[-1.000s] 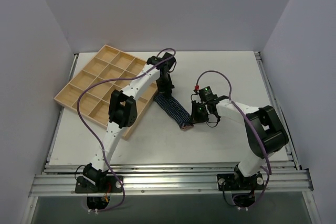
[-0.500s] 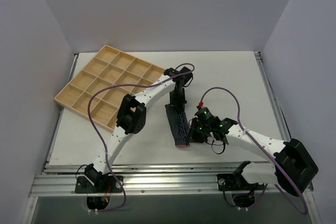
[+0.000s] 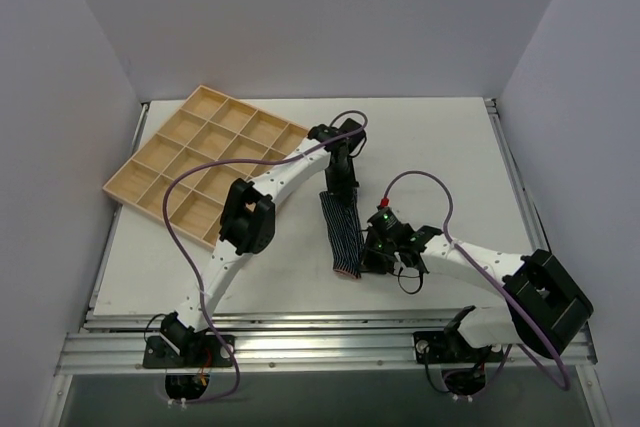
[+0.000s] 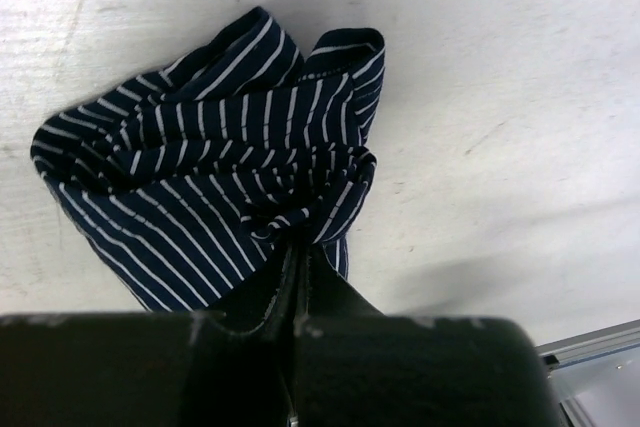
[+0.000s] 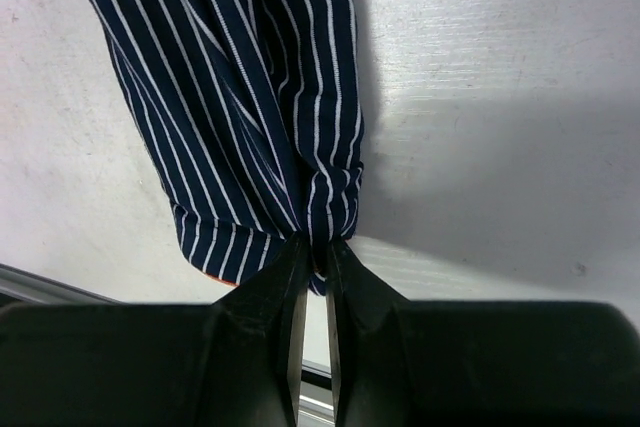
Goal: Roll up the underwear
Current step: Fold the underwear
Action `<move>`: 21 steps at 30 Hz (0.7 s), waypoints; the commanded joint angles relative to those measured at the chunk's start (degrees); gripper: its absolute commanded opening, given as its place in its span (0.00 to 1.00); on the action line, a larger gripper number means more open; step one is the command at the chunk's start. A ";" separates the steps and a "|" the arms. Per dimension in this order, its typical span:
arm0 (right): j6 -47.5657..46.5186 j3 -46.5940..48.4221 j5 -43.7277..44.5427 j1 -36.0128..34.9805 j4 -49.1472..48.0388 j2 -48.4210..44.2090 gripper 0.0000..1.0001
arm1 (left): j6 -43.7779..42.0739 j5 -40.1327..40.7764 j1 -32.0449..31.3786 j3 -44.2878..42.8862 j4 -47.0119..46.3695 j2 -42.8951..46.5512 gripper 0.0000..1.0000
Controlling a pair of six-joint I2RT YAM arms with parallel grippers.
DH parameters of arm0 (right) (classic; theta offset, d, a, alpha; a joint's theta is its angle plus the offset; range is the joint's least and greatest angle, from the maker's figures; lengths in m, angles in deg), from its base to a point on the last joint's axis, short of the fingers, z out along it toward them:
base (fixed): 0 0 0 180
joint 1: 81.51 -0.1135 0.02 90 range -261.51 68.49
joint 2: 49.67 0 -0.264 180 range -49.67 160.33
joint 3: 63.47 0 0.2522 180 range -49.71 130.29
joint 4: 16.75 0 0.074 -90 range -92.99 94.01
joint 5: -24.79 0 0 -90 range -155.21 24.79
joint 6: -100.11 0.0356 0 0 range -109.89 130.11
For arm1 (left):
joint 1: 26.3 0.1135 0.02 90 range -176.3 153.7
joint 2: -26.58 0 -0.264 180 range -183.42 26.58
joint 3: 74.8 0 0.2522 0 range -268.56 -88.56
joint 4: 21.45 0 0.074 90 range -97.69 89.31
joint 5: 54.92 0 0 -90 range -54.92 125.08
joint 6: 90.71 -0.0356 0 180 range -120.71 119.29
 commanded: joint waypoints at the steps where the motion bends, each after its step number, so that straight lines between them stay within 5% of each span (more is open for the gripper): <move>1: 1.27 -0.83 1.55 0.02 -0.23 -0.05 0.10 | 2.15 0.69 0.21 -2.01 -5.65 4.79 0.02; 11: -0.83 2.33 2.87 0.02 2.66 -0.84 0.34 | 1.80 0.69 -0.06 -1.39 -7.06 3.91 0.12; 17: -1.98 6.55 3.57 0.02 6.97 -2.33 0.40 | 0.04 -1.76 -0.23 -1.12 -10.22 7.95 0.50; 21: -1.80 8.39 5.50 0.02 8.91 -3.13 0.42 | -1.10 -2.91 -0.06 -0.60 -9.78 10.23 0.56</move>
